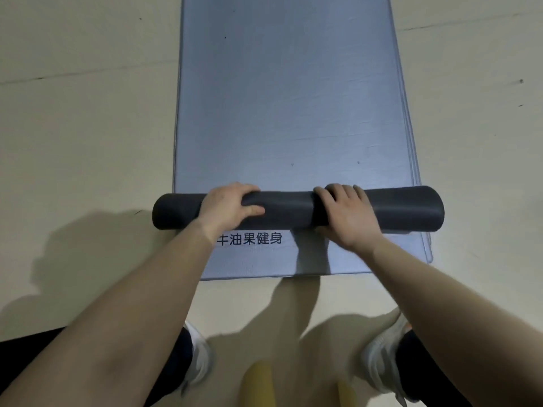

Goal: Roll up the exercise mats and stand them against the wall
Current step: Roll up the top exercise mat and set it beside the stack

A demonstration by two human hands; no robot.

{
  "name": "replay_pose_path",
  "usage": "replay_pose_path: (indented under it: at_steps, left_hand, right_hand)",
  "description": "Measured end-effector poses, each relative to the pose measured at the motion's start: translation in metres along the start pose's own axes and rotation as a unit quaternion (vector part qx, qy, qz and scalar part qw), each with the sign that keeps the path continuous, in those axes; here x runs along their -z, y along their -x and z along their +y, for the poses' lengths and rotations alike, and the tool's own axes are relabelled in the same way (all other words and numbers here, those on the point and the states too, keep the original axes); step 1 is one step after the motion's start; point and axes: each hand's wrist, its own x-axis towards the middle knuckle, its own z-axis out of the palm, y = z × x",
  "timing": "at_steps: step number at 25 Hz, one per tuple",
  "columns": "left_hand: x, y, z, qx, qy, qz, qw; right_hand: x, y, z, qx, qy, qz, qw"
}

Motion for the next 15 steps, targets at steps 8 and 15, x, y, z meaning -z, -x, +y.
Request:
replay_pose_path:
  at_steps: [8,15]
  left_hand:
    - [-0.037,-0.028,-0.004,-0.026,-0.2,0.109,0.973]
    - [0.017,-0.077,-0.003,-0.052,-0.187,0.038,0.98]
  right_hand:
    - [0.005,-0.067,0.01,-0.033,0.027,0.059,0.997]
    - [0.007,-0.083,0.023,-0.008,0.053,0.133,0.99]
